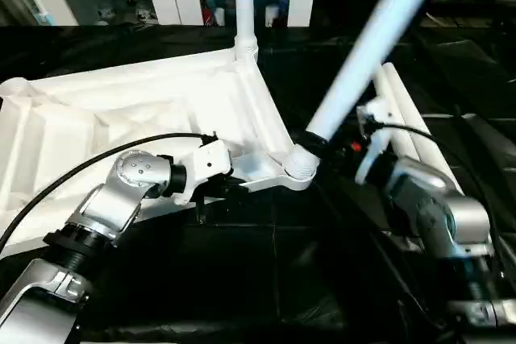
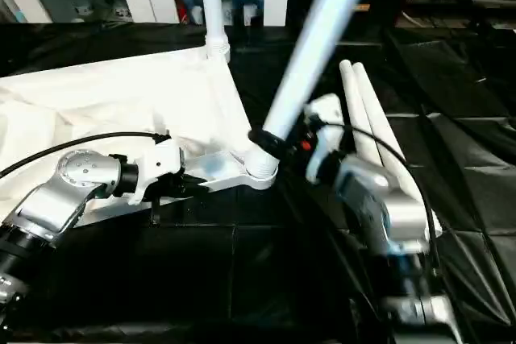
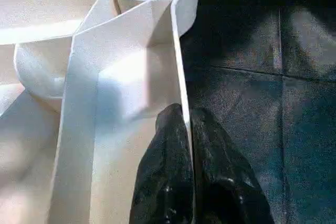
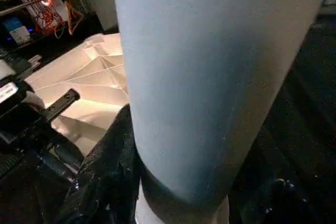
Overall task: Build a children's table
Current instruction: Insert table leg to table base
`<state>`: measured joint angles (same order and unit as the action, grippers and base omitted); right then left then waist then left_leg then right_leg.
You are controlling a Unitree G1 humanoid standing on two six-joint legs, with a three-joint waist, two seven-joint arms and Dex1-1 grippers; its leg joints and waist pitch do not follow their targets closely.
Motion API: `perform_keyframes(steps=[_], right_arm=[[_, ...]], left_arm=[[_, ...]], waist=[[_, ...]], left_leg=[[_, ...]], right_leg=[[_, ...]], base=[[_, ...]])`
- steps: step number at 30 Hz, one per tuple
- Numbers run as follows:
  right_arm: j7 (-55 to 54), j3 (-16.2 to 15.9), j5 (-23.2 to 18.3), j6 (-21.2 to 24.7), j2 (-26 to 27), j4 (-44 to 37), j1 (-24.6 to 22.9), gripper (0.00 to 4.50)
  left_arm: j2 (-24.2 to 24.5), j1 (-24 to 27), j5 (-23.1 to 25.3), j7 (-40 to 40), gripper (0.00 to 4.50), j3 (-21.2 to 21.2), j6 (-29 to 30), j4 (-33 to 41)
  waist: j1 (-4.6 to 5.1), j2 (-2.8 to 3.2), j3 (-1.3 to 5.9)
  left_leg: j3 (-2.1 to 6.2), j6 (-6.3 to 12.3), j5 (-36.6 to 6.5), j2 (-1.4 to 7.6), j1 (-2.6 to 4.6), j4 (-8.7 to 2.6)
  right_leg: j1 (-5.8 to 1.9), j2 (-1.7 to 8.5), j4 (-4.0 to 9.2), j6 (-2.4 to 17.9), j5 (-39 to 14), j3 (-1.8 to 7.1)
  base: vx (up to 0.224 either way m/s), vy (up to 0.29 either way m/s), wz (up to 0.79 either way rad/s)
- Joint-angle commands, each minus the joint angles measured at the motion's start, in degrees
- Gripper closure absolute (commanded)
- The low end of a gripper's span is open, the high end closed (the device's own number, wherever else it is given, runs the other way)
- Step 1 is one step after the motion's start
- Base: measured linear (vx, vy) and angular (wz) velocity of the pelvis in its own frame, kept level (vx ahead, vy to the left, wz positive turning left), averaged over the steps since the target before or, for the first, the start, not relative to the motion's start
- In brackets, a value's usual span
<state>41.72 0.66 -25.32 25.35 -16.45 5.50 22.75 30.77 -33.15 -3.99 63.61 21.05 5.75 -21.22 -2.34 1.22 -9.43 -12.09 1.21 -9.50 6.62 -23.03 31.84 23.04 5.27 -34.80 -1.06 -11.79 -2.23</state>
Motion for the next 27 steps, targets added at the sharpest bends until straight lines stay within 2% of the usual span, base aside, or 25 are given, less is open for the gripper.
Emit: perform_keyframes(steps=[1, 2, 3, 4, 7, 10, 16, 20, 23, 27], right_arm=[[0.9, -2.3, 1.5, 0.4, -0.2, 1.1, -2.6, 2.65], [1.0, -2.6, 1.7, 0.0, -0.4, 0.7, -2.9, 2.65], [1.4, -3.8, 2.7, -0.7, -1.0, -0.1, -3.3, 2.65], [1.4, -3.8, 2.7, -0.7, -1.0, -0.1, -3.3, 2.65], [1.9, -6.5, 4.9, -0.8, -2.3, -1.2, -3.1, 2.65], [2.4, -8.4, 6.5, -0.4, -3.1, -1.3, -2.5, 2.65], [4.9, -12.8, 8.6, 2.0, -5.0, -1.5, -1.0, 2.65], [5.8, -14.4, 9.3, 2.5, -5.8, -1.3, -1.1, 2.65], [5.9, -15.3, 10.5, 1.8, -5.9, 0.1, -1.5, 2.65], [5.8, -15.3, 10.9, 1.5, -5.8, 1.0, -2.1, 2.65]], left_arm=[[-1.0, 1.1, 0.4, 0.9, 4.50, 1.5, -1.6, -2.2], [-1.0, 1.0, 0.5, 1.0, 4.50, 1.5, -1.7, -2.3], [-1.0, 0.9, 0.7, 1.3, 4.50, 1.5, -1.9, -2.5], [-1.0, 0.9, 0.7, 1.3, 4.50, 1.5, -1.9, -2.5], [-1.1, 0.8, 1.2, 1.9, 4.50, 1.5, -2.2, -2.8], [-1.2, 0.7, 1.5, 2.1, 4.50, 1.5, -2.4, -3.1], [-1.2, 0.7, 2.1, 2.5, 4.50, 1.4, -3.0, -3.6], [-1.3, 0.8, 2.5, 2.7, 4.50, 1.2, -3.2, -3.7], [-1.3, 1.0, 2.9, 2.7, 4.50, 1.1, -3.4, -3.8], [-1.4, 1.1, 3.1, 2.7, 4.50, 0.9, -3.4, -3.8]], waist=[[0.18, -0.91, 2.61], [0.28, -1.06, 2.67], [0.27, -0.97, 2.69], [0.31, -1.02, 2.66], [0.29, -0.97, 2.57], [0.42, -1.20, 2.55], [0.64, -1.47, 2.10], [0.67, -1.67, 2.05], [0.65, -1.57, 2.20], [0.71, -1.50, 2.13]], left_leg=[[3.49, -0.72, -17.4, 6.95, 2.29, -4.49], [3.40, -0.57, -17.1, 6.93, 2.21, -4.55], [3.43, -0.22, -16.2, 6.96, 1.93, -4.60], [3.38, -0.17, -16.3, 6.98, 2.01, -4.64], [3.33, -0.28, -16.9, 6.98, 2.11, -4.66], [3.44, -0.08, -16.7, 6.93, 1.86, -4.65], [3.74, -0.97, -19.5, 7.10, 2.02, -4.74], [3.96, -1.57, -20.9, 7.18, 2.12, -4.79], [3.78, -1.76, -20.6, 7.23, 2.43, -4.98], [3.73, -1.49, -20.3, 7.29, 2.24, -5.15]], right_leg=[[0.01, 5.41, 5.97, 11.6, -25.5, 3.92], [-0.08, 5.26, 5.94, 11.8, -24.7, 3.85], [-0.34, 5.29, 5.64, 12.6, -22.5, 3.76], [-0.28, 5.21, 5.67, 12.8, -22.4, 3.74], [-0.28, 5.22, 5.68, 13.0, -22.4, 3.81], [-0.51, 5.33, 5.62, 13.0, -22.7, 3.79], [-0.09, 5.60, 6.16, 11.6, -28.7, 4.04], [0.12, 5.76, 6.42, 10.5, -31.3, 4.15], [0.21, 5.55, 6.35, 10.9, -28.3, 4.10], [0.03, 5.51, 6.17, 11.8, -25.6, 4.05]], base=[[0.000, 0.000, 0.00], [0.000, 0.000, 0.00], [0.000, 0.000, 0.00], [0.000, 0.000, 0.00], [0.000, 0.000, 0.00], [0.000, 0.000, 0.00], [0.000, 0.000, 0.00], [0.000, 0.000, 0.00], [0.000, 0.000, 0.00], [0.000, 0.000, 0.00]])
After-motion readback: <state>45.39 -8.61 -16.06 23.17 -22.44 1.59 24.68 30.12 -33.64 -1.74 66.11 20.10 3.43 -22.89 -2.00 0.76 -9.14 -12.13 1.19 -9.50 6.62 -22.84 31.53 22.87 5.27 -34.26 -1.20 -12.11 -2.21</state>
